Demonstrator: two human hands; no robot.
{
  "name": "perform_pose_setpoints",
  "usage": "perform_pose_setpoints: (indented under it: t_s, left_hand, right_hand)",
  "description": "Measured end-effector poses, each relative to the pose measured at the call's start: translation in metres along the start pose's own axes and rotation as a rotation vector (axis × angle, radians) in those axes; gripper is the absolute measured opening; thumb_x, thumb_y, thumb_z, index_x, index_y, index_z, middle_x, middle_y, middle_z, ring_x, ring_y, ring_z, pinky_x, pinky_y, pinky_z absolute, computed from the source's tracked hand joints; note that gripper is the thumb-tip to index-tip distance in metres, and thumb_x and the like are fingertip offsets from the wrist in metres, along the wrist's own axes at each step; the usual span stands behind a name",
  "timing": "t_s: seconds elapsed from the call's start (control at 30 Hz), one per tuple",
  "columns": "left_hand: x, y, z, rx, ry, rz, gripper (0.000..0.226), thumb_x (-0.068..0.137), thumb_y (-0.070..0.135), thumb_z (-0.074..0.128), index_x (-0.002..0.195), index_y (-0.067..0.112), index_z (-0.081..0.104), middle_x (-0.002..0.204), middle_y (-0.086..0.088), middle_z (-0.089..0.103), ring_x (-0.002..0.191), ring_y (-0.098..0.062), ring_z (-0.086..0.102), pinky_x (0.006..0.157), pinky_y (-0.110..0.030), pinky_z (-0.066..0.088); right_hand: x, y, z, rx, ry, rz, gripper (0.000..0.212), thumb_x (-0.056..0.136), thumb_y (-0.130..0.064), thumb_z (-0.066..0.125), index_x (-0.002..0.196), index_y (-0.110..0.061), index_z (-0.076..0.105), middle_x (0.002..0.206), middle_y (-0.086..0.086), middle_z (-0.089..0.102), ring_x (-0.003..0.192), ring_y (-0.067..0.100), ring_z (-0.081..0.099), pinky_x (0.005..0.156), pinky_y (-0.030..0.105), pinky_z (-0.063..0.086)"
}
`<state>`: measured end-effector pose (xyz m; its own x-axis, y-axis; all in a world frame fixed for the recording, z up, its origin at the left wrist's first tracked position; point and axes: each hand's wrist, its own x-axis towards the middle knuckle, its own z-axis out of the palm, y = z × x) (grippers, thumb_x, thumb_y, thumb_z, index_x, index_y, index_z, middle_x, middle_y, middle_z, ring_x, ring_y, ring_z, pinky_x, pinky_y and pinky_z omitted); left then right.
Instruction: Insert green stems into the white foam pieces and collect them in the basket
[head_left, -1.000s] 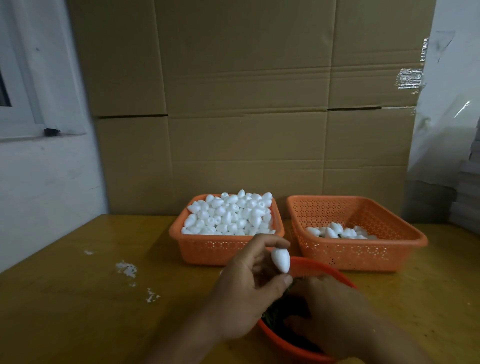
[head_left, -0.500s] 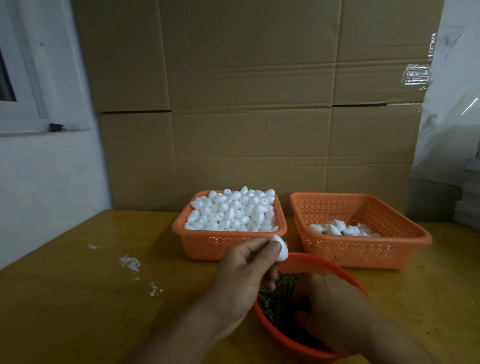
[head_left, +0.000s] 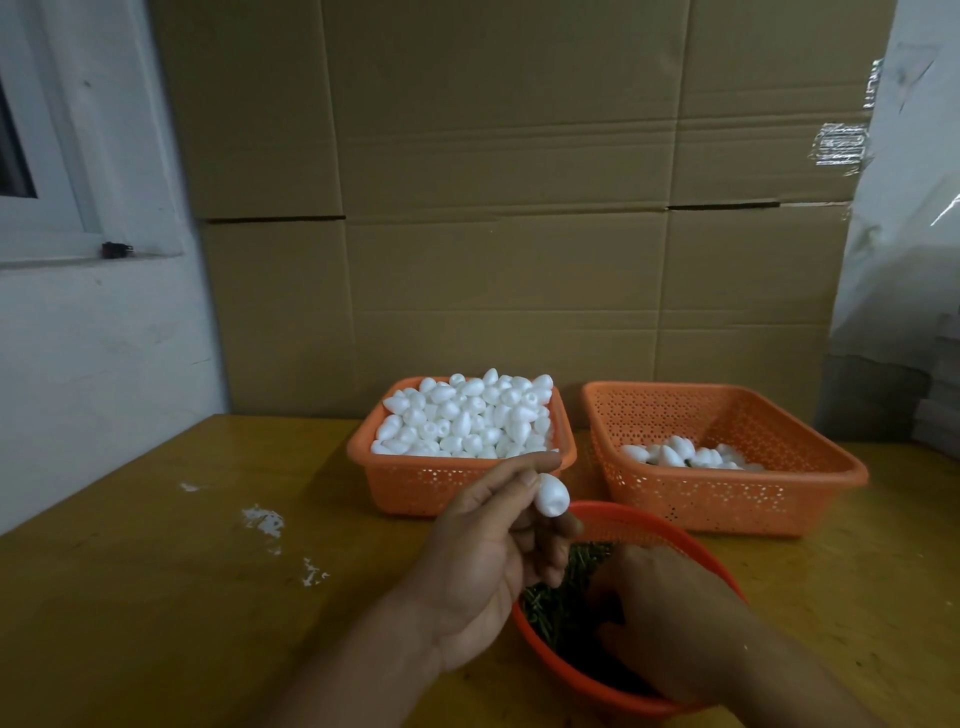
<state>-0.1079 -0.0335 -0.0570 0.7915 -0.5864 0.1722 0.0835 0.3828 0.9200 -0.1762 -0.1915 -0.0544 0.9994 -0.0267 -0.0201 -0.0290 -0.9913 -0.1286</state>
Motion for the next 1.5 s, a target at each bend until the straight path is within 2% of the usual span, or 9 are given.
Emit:
perform_pose_setpoints:
  t_s: [0.2,0.53,0.63,0.73,0.87,0.97,1.13,1.4,1.5]
  left_hand:
    - [0.000,0.001,-0.002,-0.015,0.014,-0.046,0.022,0.100,0.026,0.050,0.095,0.011,0.066,0.078,-0.014,0.066,0.062,-0.018,0.057,0.053,-0.026,0.045]
    - [0.000,0.001,-0.004,-0.010,0.015,-0.075,0.024,0.095,0.033,0.055,0.095,0.011,0.066,0.079,-0.013,0.065,0.062,-0.017,0.058,0.053,-0.026,0.045]
    - [0.000,0.001,-0.005,-0.009,0.015,-0.080,0.023,0.092,0.035,0.058,0.091,0.014,0.069,0.078,-0.012,0.064,0.062,-0.016,0.058,0.053,-0.026,0.045]
    - [0.000,0.001,-0.006,-0.006,0.027,-0.085,0.024,0.092,0.036,0.059,0.093,0.014,0.069,0.077,-0.011,0.064,0.061,-0.016,0.057,0.052,-0.025,0.044]
    - [0.000,0.001,-0.005,0.005,0.040,-0.083,0.026,0.091,0.039,0.061,0.093,0.015,0.070,0.076,-0.011,0.063,0.059,-0.016,0.056,0.050,-0.025,0.043]
    - [0.000,0.000,-0.004,0.024,0.045,-0.081,0.027,0.092,0.040,0.060,0.091,0.016,0.071,0.074,-0.010,0.063,0.058,-0.016,0.055,0.049,-0.024,0.042]
    - [-0.001,0.000,-0.002,0.040,0.046,-0.083,0.031,0.094,0.040,0.059,0.096,0.011,0.068,0.073,-0.010,0.063,0.055,-0.015,0.054,0.047,-0.023,0.040]
    - [-0.003,-0.001,0.000,0.051,0.037,-0.071,0.032,0.090,0.040,0.060,0.094,0.009,0.067,0.072,-0.011,0.062,0.054,-0.016,0.053,0.046,-0.023,0.039]
    - [-0.003,-0.001,0.000,0.049,0.039,-0.075,0.030,0.090,0.040,0.061,0.091,0.011,0.069,0.072,-0.011,0.062,0.054,-0.016,0.053,0.046,-0.023,0.039]
  right_hand:
    - [-0.001,0.001,0.001,0.038,0.043,0.016,0.012,0.091,-0.029,0.061,0.098,-0.028,0.070,0.099,-0.008,0.069,0.091,0.011,0.065,0.082,0.033,0.057]
    - [-0.005,0.011,-0.004,0.167,0.223,-0.006,0.007,0.089,-0.029,0.067,0.095,-0.031,0.069,0.093,-0.010,0.070,0.088,0.007,0.065,0.082,0.029,0.055]
    - [-0.006,0.015,-0.007,0.253,0.349,-0.066,0.018,0.090,-0.027,0.069,0.106,-0.036,0.073,0.098,-0.019,0.072,0.090,0.000,0.066,0.079,0.019,0.052]
    - [-0.007,0.014,-0.008,0.444,0.487,-0.092,0.018,0.090,-0.024,0.072,0.102,-0.037,0.076,0.086,-0.027,0.069,0.082,-0.010,0.063,0.070,0.009,0.049]
    - [-0.009,0.006,-0.012,0.823,0.625,-0.153,0.011,0.082,-0.022,0.076,0.081,-0.032,0.077,0.073,-0.011,0.073,0.062,0.000,0.065,0.055,0.011,0.047]
    - [-0.013,-0.001,-0.015,0.971,0.642,-0.217,0.010,0.073,-0.033,0.074,0.080,-0.029,0.077,0.072,-0.004,0.074,0.059,0.004,0.066,0.054,0.013,0.049]
    - [-0.014,-0.005,-0.012,0.924,0.633,-0.246,0.023,0.080,-0.009,0.079,0.080,-0.031,0.078,0.074,-0.008,0.076,0.064,0.007,0.070,0.057,0.015,0.053]
    - [-0.013,-0.006,-0.010,0.817,0.674,-0.252,0.023,0.083,-0.011,0.076,0.080,-0.034,0.078,0.071,-0.011,0.074,0.058,0.014,0.066,0.055,0.033,0.052]
    - [-0.013,-0.006,-0.009,0.780,0.685,-0.247,0.024,0.084,-0.010,0.076,0.080,-0.033,0.077,0.069,-0.014,0.073,0.059,0.009,0.066,0.054,0.023,0.051]
